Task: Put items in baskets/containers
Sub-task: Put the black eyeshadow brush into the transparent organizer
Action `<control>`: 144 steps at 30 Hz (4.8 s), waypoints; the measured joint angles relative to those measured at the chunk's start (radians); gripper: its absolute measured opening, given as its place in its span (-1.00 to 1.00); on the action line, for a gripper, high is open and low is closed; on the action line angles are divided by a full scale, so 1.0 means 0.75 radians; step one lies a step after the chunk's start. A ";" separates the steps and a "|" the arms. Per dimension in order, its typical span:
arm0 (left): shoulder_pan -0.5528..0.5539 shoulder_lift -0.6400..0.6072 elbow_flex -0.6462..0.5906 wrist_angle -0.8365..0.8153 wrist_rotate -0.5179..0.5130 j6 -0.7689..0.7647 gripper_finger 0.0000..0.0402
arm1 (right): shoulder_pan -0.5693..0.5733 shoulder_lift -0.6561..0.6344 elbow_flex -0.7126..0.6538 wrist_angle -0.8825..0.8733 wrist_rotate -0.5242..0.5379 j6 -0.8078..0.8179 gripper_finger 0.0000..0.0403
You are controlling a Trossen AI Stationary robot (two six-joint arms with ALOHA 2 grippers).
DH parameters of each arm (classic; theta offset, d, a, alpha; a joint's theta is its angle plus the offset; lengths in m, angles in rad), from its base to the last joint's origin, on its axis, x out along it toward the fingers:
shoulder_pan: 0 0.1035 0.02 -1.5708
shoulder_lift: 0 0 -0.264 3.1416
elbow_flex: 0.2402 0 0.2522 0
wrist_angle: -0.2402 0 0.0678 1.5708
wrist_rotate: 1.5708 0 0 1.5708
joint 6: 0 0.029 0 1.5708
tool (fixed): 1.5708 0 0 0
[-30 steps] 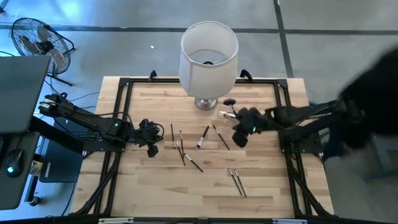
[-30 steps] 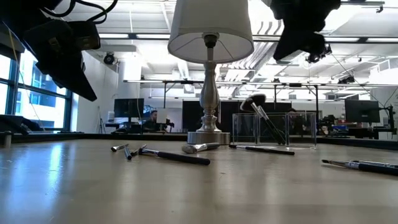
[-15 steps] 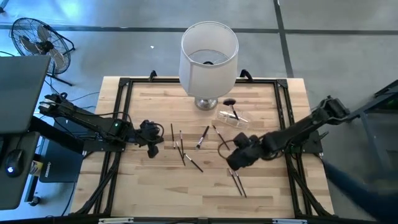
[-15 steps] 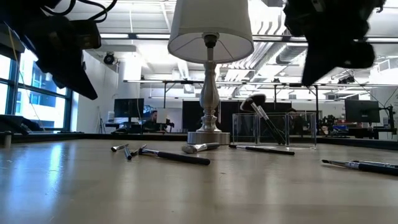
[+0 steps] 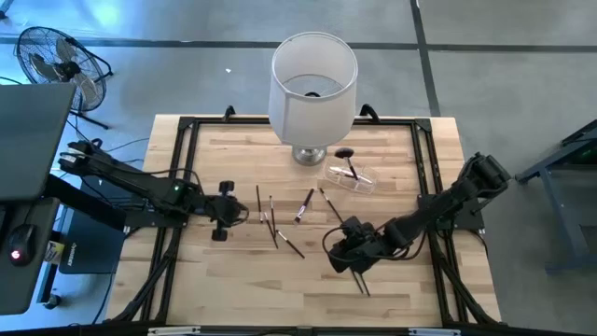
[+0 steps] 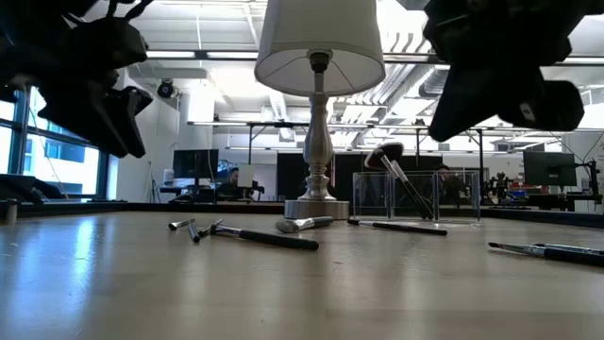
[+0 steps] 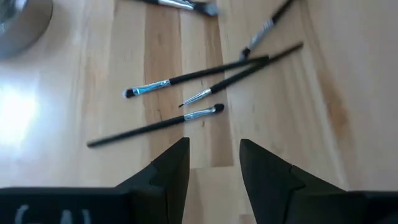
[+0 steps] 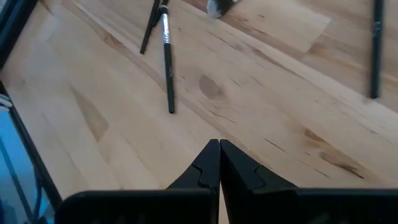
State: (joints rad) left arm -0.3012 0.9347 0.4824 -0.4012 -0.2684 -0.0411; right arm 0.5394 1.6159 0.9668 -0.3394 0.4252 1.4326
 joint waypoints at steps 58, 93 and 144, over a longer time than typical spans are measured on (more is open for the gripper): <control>0.499 0.941 0.478 -0.275 0.246 0.766 -0.94 | -0.055 0.036 0.000 0.140 0.140 -0.243 -1.00; 0.355 0.946 0.475 -0.305 0.519 -0.028 -1.00 | -0.405 0.641 0.500 0.373 -0.016 -1.294 -1.00; 0.357 0.947 0.474 -0.195 0.557 -0.056 -1.00 | -0.538 0.792 0.310 0.920 -0.321 -1.718 -0.94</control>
State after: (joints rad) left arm -0.0338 1.6447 0.8379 -0.5475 0.1497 -0.0833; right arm 0.1360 2.2101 1.1990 0.3504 0.1846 0.1445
